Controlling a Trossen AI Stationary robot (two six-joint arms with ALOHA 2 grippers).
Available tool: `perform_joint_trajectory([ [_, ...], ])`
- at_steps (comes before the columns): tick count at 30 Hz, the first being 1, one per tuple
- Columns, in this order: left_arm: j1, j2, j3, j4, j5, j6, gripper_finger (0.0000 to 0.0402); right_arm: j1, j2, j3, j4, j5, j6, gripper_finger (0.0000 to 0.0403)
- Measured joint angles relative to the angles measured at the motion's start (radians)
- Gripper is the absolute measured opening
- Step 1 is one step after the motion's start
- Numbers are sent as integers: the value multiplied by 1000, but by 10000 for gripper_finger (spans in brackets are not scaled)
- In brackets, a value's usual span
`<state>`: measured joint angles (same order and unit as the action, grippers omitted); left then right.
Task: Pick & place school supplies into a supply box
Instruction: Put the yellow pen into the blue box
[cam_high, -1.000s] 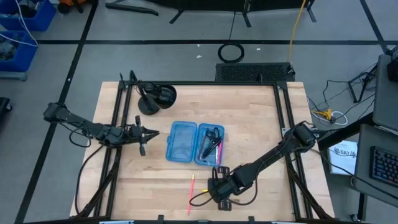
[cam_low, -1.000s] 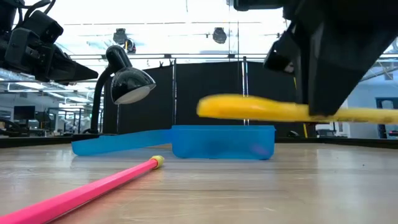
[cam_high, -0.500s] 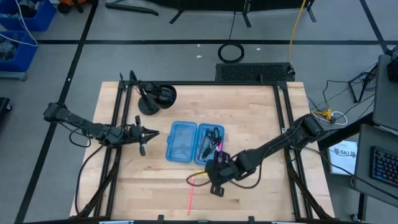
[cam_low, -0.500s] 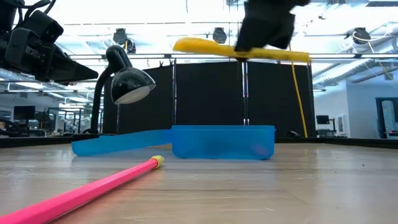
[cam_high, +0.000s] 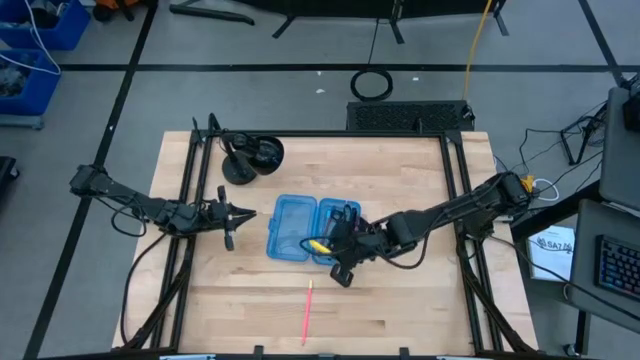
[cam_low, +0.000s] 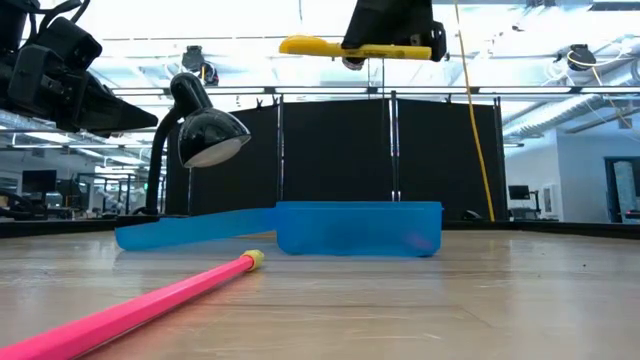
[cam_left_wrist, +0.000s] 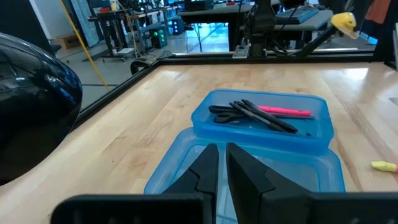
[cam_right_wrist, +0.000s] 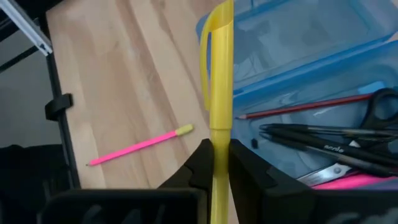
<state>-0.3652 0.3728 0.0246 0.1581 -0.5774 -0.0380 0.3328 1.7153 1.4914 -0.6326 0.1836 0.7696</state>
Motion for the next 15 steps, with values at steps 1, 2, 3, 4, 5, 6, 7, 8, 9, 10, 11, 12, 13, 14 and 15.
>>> perform_joint_trajectory([
  [1,0,0,0,-1,0,0,37,0,0,0,0,0,0,26],
  [2,0,0,0,-3,0,0,37,0,0,0,-1,-1,0,25],
  [3,0,0,0,-6,0,0,37,1,0,0,-1,-4,-1,24],
  [4,0,0,0,-7,0,0,37,1,0,0,-1,-5,-2,23],
  [5,0,0,0,-8,0,-1,37,1,0,0,0,-5,-3,21],
  [6,0,0,0,-8,0,-2,37,0,0,0,0,-5,-3,21],
  [7,0,0,0,-10,0,-9,37,0,0,0,0,-7,-6,21],
  [8,0,0,0,-13,0,-17,37,0,0,0,0,-14,-10,21],
  [9,0,0,0,-14,0,-20,37,0,0,0,2,-20,-11,22],
  [10,0,0,0,-14,0,-23,37,0,0,0,9,-23,-11,23],
  [11,0,0,0,-14,1,-24,37,0,0,0,17,-24,-6,26],
  [12,0,0,0,-14,1,-24,37,0,0,0,24,-24,2,28],
  [13,0,0,0,-14,1,-25,37,1,0,0,30,-21,9,29],
  [14,0,0,0,-14,1,-26,37,1,0,0,38,-10,16,29],
  [15,0,0,0,-14,2,-26,37,1,0,0,45,2,25,28],
])
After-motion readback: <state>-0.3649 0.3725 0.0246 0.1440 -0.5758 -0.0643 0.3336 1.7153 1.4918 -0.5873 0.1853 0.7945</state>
